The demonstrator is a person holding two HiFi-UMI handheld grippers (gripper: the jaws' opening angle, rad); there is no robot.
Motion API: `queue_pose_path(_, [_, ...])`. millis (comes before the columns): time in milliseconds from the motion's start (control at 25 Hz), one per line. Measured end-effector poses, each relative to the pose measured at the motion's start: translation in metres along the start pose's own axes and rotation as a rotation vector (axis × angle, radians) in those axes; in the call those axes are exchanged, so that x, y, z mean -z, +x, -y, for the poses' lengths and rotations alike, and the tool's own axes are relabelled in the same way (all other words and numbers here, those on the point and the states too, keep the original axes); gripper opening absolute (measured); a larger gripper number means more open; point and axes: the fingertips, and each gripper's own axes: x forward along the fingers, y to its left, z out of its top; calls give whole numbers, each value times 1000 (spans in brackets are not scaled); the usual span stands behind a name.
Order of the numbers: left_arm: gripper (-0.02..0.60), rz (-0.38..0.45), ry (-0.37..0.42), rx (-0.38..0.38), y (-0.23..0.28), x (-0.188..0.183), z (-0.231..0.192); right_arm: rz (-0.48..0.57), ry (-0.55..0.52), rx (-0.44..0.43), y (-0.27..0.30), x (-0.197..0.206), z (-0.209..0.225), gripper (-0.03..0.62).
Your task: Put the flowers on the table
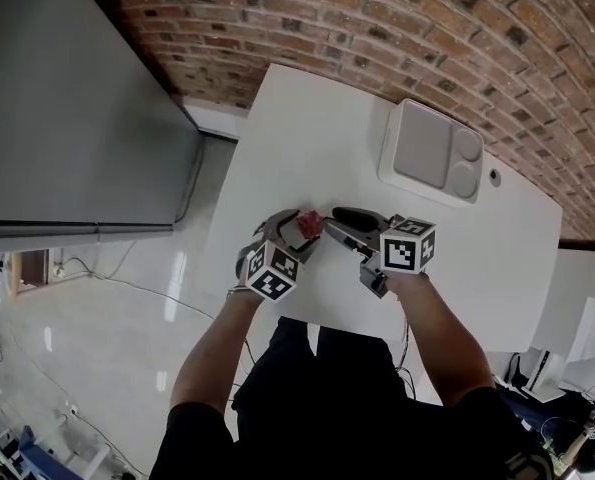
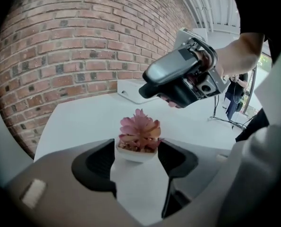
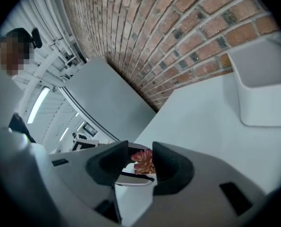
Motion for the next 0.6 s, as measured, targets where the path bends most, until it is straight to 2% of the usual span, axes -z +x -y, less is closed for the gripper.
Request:
queue_pose_path(160, [278, 13, -18, -18, -15, -5, 2, 44, -1, 41, -23, -7, -6, 152])
queue_pose_path(320, [278, 52, -80, -20, -43, -13, 8, 85, -16, 95, -50, -9, -24, 152])
queue_pose_path(600, [276, 178, -181, 2, -98, -51, 12, 182, -23, 204, -113, -9, -47, 152])
